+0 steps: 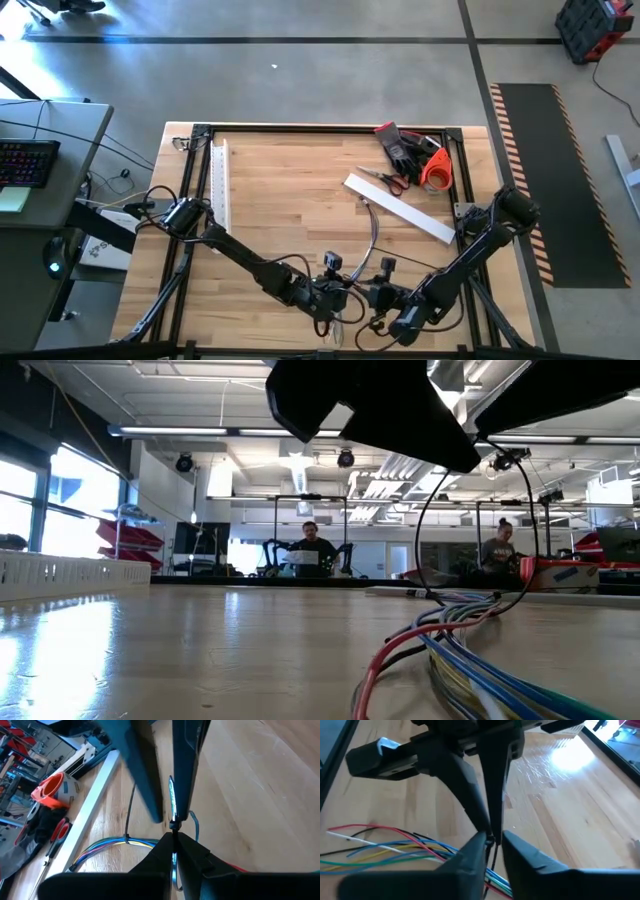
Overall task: Ziptie cables
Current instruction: Wrap the zip tie on the cable
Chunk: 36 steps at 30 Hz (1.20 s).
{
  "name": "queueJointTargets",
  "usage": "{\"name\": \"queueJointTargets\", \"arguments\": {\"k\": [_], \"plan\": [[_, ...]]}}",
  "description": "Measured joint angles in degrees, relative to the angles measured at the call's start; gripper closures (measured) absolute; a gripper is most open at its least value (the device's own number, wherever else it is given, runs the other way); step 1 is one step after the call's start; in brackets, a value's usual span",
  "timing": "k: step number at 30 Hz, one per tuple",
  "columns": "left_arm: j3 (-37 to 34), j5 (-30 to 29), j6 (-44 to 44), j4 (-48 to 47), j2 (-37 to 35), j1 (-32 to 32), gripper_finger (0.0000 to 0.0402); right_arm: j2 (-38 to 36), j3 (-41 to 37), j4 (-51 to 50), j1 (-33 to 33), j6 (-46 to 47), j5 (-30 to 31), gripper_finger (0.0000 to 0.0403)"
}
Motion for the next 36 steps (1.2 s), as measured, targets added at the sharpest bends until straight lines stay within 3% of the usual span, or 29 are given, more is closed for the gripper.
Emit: {"name": "queueJointTargets", "arguments": {"k": [3, 11, 24, 36], "plan": [[0.0, -0.11, -0.02, 0.05, 0.0, 0.0, 0.0402, 0.01, 0.0, -0.2, 0.05, 0.14, -0.04, 0.0394], [0.07, -0.59, -1.95, 0.22, 0.0, -0.15, 0.0389, 0.02, 0.0, -2.87, 2.34, 5.38, 1.63, 0.0401], [0.07, 11.49, -1.98, 7.35, 0.84, 1.91, 0.0289, 7.0, 0.02, -1.33, 7.4, 3.03, 9.7, 0.0403], [-0.04, 18.26, 0.02, 13.81, 5.79, 3.84, 0.0288, 7.15, 0.02, 1.15, 8.6, 0.48, 13.85, 0.0403]]}}
